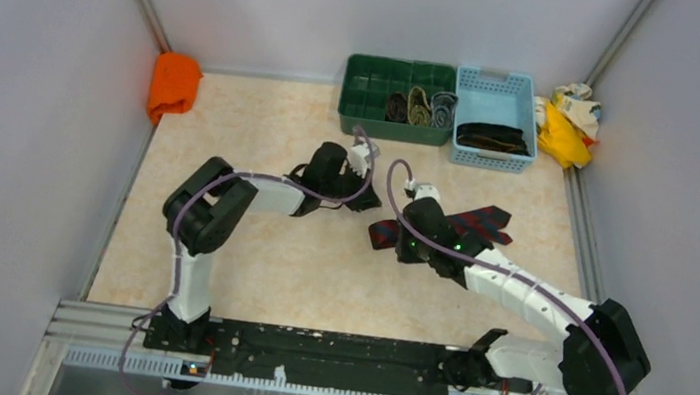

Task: Roll the ties
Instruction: Roll the tie at the center of the board.

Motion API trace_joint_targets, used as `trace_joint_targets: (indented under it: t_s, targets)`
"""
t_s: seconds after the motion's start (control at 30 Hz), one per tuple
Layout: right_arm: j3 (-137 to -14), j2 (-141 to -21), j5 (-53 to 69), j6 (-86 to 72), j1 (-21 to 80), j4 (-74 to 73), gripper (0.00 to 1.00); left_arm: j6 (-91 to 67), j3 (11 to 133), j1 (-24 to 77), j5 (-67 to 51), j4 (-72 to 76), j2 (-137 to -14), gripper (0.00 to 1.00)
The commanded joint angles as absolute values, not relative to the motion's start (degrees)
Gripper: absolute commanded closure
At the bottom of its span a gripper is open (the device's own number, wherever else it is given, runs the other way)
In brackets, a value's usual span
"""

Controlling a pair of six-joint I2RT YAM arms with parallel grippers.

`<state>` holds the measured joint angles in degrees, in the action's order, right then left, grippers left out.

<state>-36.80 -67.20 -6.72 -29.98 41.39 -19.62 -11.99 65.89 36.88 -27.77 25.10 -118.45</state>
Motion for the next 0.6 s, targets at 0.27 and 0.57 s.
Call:
trace_joint_targets:
  t_s: [0.27,0.57]
  targets:
    - [-57.18,-80.53,-30.28,-19.99,54.27,-26.83,0.62,-35.5,37.27,33.63,28.23,22.11,-77.38,1.0]
    - [-64.47,-91.84,-35.28,-18.37,56.69,-29.47,0.39,-33.77,33.81,32.19,31.11,19.74,-68.93,1.0]
